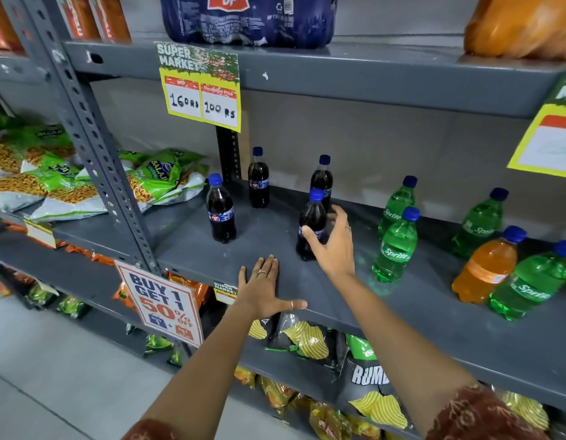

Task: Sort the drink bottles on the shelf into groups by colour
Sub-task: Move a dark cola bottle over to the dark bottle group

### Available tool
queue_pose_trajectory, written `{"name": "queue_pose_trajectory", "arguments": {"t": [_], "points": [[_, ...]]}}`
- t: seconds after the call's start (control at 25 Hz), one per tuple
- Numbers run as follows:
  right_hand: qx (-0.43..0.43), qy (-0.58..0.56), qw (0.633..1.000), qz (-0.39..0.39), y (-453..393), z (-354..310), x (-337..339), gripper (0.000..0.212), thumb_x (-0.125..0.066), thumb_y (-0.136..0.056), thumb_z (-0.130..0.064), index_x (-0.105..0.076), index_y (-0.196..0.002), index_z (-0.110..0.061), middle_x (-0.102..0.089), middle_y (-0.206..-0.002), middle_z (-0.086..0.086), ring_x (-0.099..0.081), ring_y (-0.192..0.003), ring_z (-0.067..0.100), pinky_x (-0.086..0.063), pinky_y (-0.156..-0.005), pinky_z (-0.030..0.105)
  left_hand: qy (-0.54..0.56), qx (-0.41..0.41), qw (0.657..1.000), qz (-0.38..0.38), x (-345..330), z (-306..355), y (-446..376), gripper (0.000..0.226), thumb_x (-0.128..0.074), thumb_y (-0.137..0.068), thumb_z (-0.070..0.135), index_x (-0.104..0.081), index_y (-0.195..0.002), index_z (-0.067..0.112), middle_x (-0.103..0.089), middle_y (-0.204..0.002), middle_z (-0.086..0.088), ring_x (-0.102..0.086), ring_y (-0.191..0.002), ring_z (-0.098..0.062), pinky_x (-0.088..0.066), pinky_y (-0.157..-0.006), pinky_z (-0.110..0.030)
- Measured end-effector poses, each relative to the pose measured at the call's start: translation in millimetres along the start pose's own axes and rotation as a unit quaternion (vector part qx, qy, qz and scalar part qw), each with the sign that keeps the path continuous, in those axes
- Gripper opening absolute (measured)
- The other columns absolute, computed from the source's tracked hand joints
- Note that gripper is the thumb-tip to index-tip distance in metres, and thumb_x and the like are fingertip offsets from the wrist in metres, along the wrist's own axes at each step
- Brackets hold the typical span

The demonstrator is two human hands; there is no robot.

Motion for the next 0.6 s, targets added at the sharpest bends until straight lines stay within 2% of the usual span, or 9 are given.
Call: {"name": "queue_pose_trajectory", "arguments": {"t": [0.04, 0.12, 0.2, 0.28, 0.36, 0.4, 0.48, 0.6], "points": [[0.025, -0.002, 0.999, 0.030, 5.0, -1.1, 7.3, 0.052, -0.063, -0.082, -0.030, -0.040, -0.125, -0.011, -0.054, -0.122, 0.013, -0.048, -0.112, 0.026, -0.045, -0.094, 0.046, 0.006, 0.004, 1.000, -0.002, 0.0, 2.3, 1.4, 0.119, -0.046, -0.064, 0.083, 0.002, -0.148, 0.014, 0.005, -0.159, 0.000, 0.007, -0.145, -0.018, 0.008, -0.115, -0.052], [0.061, -0.004, 0.993, 0.102, 12.1, -6.5, 26.4, 0.026, -0.056, -0.087, -0.020, -0.051, -0.111, -0.010, -0.059, -0.104, 0.008, -0.053, -0.091, 0.021, -0.050, -0.082, 0.049, 0.012, 0.006, 1.000, 0.012, 1.0, 13.2, 4.3, 0.108, -0.050, -0.071, 0.075, -0.006, -0.147, 0.013, -0.001, -0.159, -0.004, 0.002, -0.146, -0.021, 0.005, -0.116, -0.052], [0.059, -0.018, 0.984, 0.170, 12.5, -12.2, 48.0, 0.015, -0.051, -0.086, -0.018, -0.055, -0.099, -0.011, -0.057, -0.086, 0.003, -0.050, -0.076, 0.019, -0.049, -0.073, 0.047, 0.024, -0.006, 0.999, 0.042, 0.8, 28.4, 6.0, 0.092, -0.055, -0.078, 0.062, -0.018, -0.145, 0.011, -0.015, -0.157, -0.007, -0.009, -0.144, -0.023, -0.001, -0.117, -0.051], [0.061, -0.016, 0.974, 0.219, 11.9, -14.9, 75.9, 0.014, -0.050, -0.085, -0.017, -0.055, -0.094, -0.008, -0.058, -0.081, 0.007, -0.052, -0.074, 0.024, -0.044, -0.073, 0.040, 0.032, -0.021, 0.997, 0.062, -2.9, 48.4, 10.0, 0.079, -0.057, -0.082, 0.053, -0.029, -0.141, 0.010, -0.027, -0.152, -0.008, -0.019, -0.141, -0.024, -0.006, -0.118, -0.050], [0.092, 0.029, 0.964, 0.249, 13.0, -14.2, 108.6, 0.012, -0.052, -0.084, -0.010, -0.056, -0.093, -0.004, -0.062, -0.086, 0.016, -0.055, -0.080, 0.032, -0.039, -0.074, 0.030, 0.029, -0.035, 0.997, 0.069, -9.1, 69.0, 13.0, 0.069, -0.055, -0.084, 0.050, -0.036, -0.138, 0.010, -0.034, -0.148, -0.009, -0.025, -0.138, -0.023, -0.008, -0.118, -0.049], [0.112, 0.065, 0.957, 0.258, 14.2, -12.1, 125.9, 0.011, -0.054, -0.083, -0.007, -0.056, -0.093, -0.002, -0.063, -0.087, 0.019, -0.055, -0.081, 0.035, -0.037, -0.074, 0.030, 0.024, -0.040, 0.996, 0.071, -13.5, 78.6, 14.0, 0.066, -0.054, -0.085, 0.049, -0.038, -0.136, 0.011, -0.035, -0.147, -0.008, -0.026, -0.138, -0.023, -0.009, -0.118, -0.049], [0.131, 0.156, 0.940, 0.274, 15.1, -4.0, 158.2, 0.014, -0.055, -0.079, -0.003, -0.057, -0.093, 0.000, -0.063, -0.089, 0.024, -0.056, -0.081, 0.039, -0.037, -0.075, 0.037, 0.022, -0.047, 0.996, 0.071, -22.5, 93.3, 16.6, 0.062, -0.053, -0.086, 0.048, -0.040, -0.135, 0.012, -0.037, -0.146, -0.007, -0.027, -0.137, -0.022, -0.006, -0.117, -0.051], [0.082, 0.253, 0.918, 0.294, 14.4, 13.2, 201.7, 0.025, -0.056, -0.074, 0.002, -0.057, -0.098, 0.003, -0.060, -0.095, 0.029, -0.054, -0.087, 0.044, -0.041, -0.081, 0.047, 0.025, -0.053, 0.996, 0.067, -31.8, 112.2, 20.4, 0.060, -0.051, -0.087, 0.048, -0.040, -0.135, 0.013, -0.038, -0.146, -0.006, -0.027, -0.137, -0.022, -0.003, -0.116, -0.052]]}}
Point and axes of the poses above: each hand's wrist, its own y-axis away from the middle knuckle, its own x-axis out of the back of the hand, z = x × y, the point moved 3 cm from there along -y, towards the middle knuckle
